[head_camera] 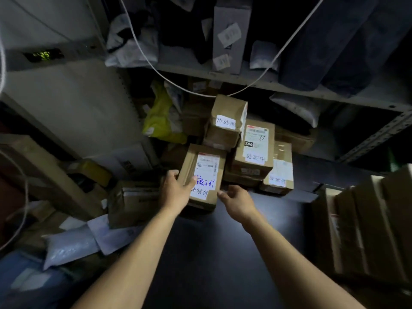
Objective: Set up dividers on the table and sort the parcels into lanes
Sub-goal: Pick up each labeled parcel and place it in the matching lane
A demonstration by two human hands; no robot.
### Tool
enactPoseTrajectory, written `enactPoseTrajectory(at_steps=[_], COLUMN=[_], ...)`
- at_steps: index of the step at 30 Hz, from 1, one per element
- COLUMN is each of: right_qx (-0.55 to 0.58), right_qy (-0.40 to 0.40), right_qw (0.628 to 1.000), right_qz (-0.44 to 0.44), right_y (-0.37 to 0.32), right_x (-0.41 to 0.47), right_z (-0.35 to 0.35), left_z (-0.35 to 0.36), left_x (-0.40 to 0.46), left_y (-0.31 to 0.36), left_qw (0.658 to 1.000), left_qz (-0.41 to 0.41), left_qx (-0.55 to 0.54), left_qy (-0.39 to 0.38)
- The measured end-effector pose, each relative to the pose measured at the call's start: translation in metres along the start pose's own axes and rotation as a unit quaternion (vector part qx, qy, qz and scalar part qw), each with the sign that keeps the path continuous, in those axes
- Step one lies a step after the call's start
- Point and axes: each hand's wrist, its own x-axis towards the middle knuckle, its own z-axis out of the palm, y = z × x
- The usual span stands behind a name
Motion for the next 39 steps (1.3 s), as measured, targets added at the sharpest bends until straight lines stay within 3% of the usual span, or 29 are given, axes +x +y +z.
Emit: enactPoseTrajectory(at_steps=[4,8,17,26,39], right_qx=[0.036,0.094,0.161,0.221,0.212], right_qy=[-0.01,-0.018,-0.003,0.004,0.097], right_qw=[0.998,0.995,0.986,0.975,0.97], right_qz=[0.044,0.027,0.037,-0.017,-0.072], right_y=[0.013,0.024,0.042,0.064,0.12], right_x=[0.027,0.034,-0.007,-0.102,-0.234], right_z=[0.031,0.055,0.06,0.002,-0.104], left_z=[0.007,0.015,-0.005,-0.013,0.016], left_x=[0.039,0.043,-0.01,-0.12,-0.276], left_y=[-0.032,-0.057,-0.076,-0.034,0.036], left_qw=[0.999,0.993,0.989,0.991,0.99], left_qz=[-0.029,-0.057,-0.067,-0.035,0.041], left_qx=[0.014,-0.042,-0.08,-0.112,-0.125], left_qy=[-0.04,-0.099,-0.104,-0.058,-0.056])
